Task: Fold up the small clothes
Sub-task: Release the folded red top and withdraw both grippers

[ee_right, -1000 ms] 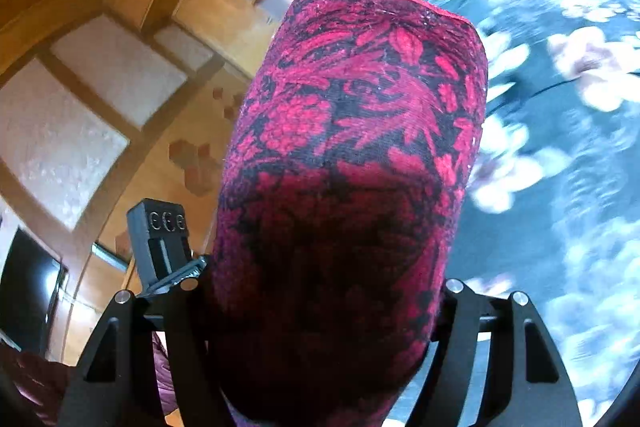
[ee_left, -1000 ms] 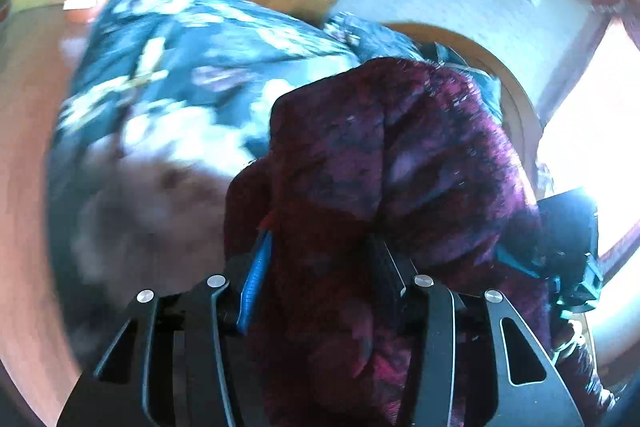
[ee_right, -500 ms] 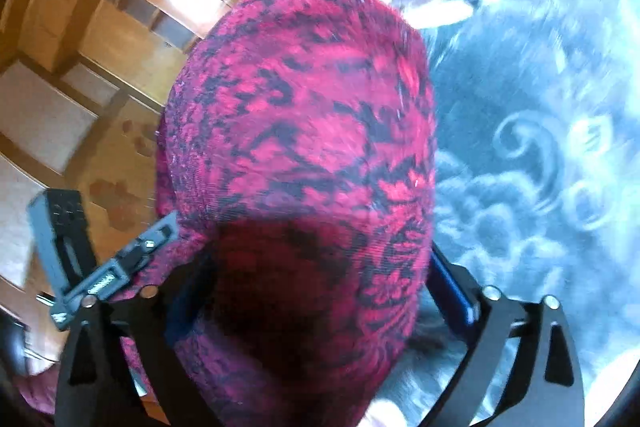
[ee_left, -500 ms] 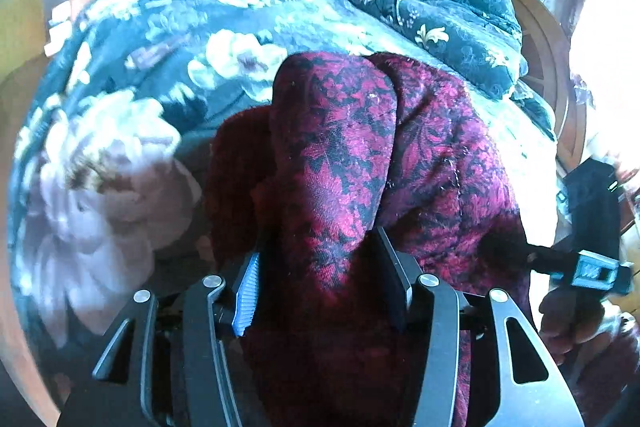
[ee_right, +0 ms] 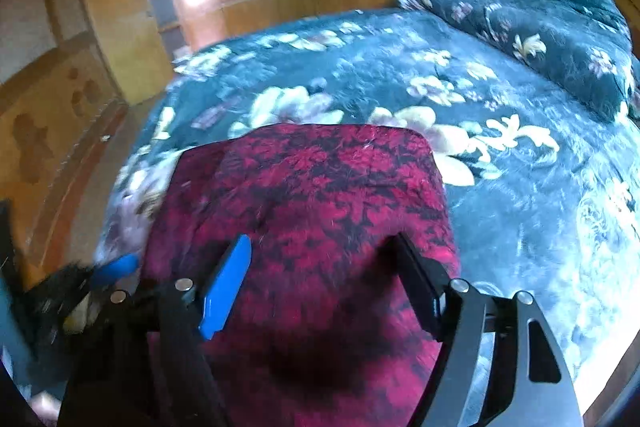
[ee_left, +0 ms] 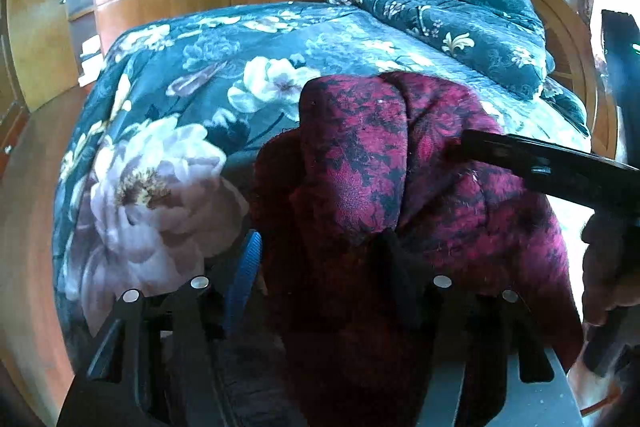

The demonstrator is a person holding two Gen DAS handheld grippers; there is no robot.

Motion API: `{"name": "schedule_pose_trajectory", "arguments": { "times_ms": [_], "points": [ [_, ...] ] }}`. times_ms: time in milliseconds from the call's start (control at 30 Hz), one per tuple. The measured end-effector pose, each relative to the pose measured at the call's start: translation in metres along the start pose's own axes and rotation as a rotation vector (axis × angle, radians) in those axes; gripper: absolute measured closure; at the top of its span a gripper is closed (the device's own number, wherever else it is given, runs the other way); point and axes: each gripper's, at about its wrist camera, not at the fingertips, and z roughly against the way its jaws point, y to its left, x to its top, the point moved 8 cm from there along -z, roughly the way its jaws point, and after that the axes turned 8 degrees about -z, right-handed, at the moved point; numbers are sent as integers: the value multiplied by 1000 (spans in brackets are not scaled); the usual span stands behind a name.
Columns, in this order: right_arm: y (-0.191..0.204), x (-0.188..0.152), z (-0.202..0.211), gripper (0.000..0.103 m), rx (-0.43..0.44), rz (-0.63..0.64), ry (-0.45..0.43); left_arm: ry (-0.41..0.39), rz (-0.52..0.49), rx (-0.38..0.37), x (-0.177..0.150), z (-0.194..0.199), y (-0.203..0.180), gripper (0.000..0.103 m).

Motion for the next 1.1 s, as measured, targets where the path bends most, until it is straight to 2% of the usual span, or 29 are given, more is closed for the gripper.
{"name": "schedule_pose_trajectory", "arguments": {
  "times_ms": [67,167,200,333,433,533,700,867,1000,1100],
  "points": [
    [8,-4,-28,29,-89,-1,37,5,-1,21,-2,-9,5,39],
    [16,-6,-55,28,-202,45,11,14,24,16,-5,-16,10,36],
    [12,-4,-61,28,-205,45,1,14,41,7,-4,-13,11,36],
    [6,1,-42,25,-154,14,-21,-20,29,26,1,9,4,36],
    [2,3,-15,20,-99,-29,-41,-40,30,22,1,24,-2,36],
    [-4,-7,15,20,-50,-89,-58,-54,35,26,1,36,-4,36],
    [-6,-32,53,20,-36,-111,-81,-67,31,39,-2,50,-3,36],
    [4,-63,73,20,-44,-84,-75,-85,39,59,-7,64,1,36],
    [17,-91,74,17,-60,-62,-21,-111,58,77,-11,82,8,36],
    [23,-106,75,15,-87,-59,3,-146,61,113,-13,102,13,31]
  ]
}}
